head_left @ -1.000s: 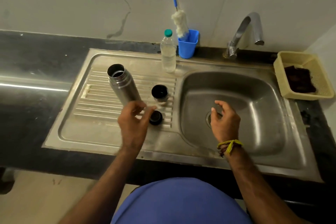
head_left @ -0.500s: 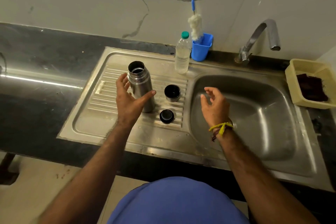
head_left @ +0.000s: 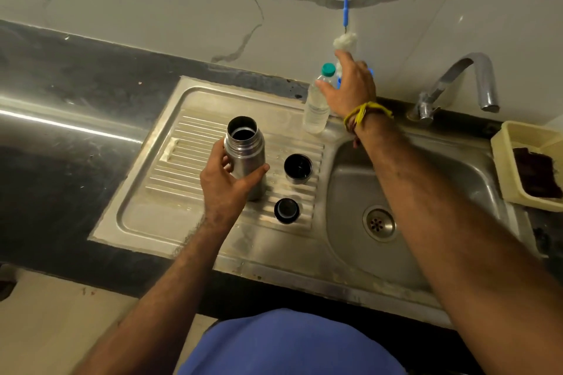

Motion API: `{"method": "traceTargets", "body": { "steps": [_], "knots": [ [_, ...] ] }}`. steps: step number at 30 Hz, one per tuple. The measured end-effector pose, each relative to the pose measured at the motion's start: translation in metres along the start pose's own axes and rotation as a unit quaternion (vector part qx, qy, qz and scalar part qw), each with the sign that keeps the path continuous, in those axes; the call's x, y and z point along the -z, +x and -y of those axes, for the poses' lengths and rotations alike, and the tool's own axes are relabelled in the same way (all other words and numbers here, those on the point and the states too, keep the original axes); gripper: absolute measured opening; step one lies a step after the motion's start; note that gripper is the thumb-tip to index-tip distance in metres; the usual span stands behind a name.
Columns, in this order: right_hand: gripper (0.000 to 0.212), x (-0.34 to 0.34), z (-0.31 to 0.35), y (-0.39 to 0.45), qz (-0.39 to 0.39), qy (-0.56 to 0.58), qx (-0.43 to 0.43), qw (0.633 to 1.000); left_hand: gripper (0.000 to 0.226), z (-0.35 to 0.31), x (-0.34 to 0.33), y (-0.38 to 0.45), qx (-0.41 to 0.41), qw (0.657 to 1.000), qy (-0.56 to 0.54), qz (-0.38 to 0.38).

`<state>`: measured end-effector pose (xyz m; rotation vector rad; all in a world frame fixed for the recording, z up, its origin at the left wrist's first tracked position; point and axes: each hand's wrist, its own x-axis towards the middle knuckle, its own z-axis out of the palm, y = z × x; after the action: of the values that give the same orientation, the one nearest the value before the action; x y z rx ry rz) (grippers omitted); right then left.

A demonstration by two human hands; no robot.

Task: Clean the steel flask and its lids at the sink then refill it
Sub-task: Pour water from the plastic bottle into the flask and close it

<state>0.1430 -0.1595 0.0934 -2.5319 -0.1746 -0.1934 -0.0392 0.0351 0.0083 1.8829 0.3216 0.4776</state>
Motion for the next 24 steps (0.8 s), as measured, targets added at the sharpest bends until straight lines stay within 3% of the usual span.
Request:
{"method": "traceTargets", "body": {
  "steps": [4,8,14,20,24],
  "knots": [
    [0.052,-0.008,0.005,0.02,0.047,-0.053,0.0,0.998,0.071,-0.001,0.005,-0.007,-0.038,0.999,-0.02,-0.005],
    [0.032,-0.013,-0.003,0.009,-0.015,-0.066,0.029,0.997,0.071,-0.001,0.012,-0.015,-0.099,0.995,0.001,-0.017],
    [0.036,-0.009,-0.011,-0.011,-0.071,-0.008,-0.01,0.997,0.071,-0.02,0.011,-0.021,-0.155,0.987,0.028,-0.025],
    [0.034,0.022,-0.015,-0.059,-0.17,0.05,-0.016,0.984,0.071,-0.021,0.015,-0.022,-0.098,0.995,-0.011,-0.016],
    [0.034,0.05,-0.017,-0.111,-0.14,0.086,-0.016,0.986,0.074,-0.002,0.019,-0.023,0.005,0.999,-0.042,-0.013]
  ]
}}
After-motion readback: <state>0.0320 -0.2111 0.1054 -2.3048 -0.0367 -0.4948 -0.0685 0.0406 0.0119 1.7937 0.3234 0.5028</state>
